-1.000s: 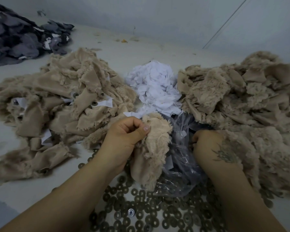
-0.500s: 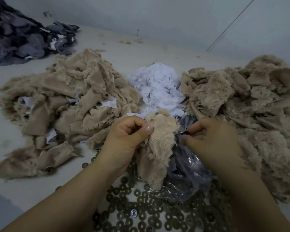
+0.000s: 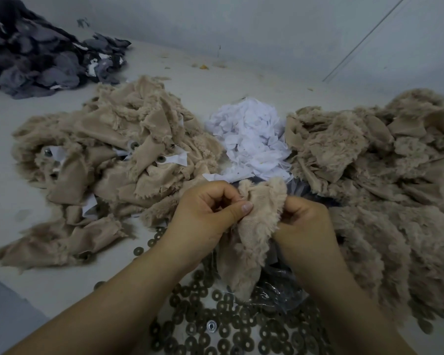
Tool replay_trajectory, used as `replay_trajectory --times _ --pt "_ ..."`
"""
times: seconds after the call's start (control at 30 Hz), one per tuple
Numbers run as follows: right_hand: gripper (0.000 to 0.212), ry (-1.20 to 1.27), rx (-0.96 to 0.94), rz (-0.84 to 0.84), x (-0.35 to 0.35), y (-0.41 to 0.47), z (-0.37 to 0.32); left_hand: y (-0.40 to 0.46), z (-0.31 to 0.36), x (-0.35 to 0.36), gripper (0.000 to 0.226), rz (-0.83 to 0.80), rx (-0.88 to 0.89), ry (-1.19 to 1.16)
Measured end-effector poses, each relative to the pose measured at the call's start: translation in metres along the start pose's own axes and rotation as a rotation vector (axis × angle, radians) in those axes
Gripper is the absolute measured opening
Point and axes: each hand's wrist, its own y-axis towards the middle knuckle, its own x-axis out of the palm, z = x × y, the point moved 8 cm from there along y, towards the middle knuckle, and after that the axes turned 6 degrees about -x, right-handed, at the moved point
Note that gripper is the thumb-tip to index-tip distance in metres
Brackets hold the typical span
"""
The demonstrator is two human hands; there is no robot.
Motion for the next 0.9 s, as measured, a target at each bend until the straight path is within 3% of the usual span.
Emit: replay_trajectory --times 0.27,0.33,0.37,0.43,0.47,0.5,0.63,0.9 --pt "0.024 0.041 0.072 0.019 -0.005 0.000 0.016 0.001 0.006 0.001 0.009 0.030 0.061 0.113" --pt "0.009 0.045 0.112 0.013 -0.006 0.002 0.021 0.001 0.008 0.001 0.014 0.039 0.068 0.140" --pt "0.014 0.069 0.122 0.032 -0.008 0.002 0.021 0.000 0.008 0.000 0.017 0.042 0.063 0.148" --pt "0.058 0.125 0.130 0.045 -0.005 0.000 0.019 0.000 0.010 0.001 0.022 0.036 0.051 0.173" --pt "0.069 0.123 0.119 0.046 -0.004 0.000 0.017 -0.001 0.011 0.003 0.022 0.023 0.053 0.190" --pt "0.068 0.085 0.092 0.046 -0.004 0.001 0.016 -0.001 0.011 0.005 0.021 0.011 0.056 0.202" --pt "0.028 0.046 0.084 0.072 -0.006 -0.001 0.020 -0.004 0.012 0.009 0.019 0.009 0.045 0.189" --pt "0.022 0.122 0.136 0.138 -0.009 -0.003 0.026 -0.003 0.000 0.006 0.017 0.006 -0.112 0.012"
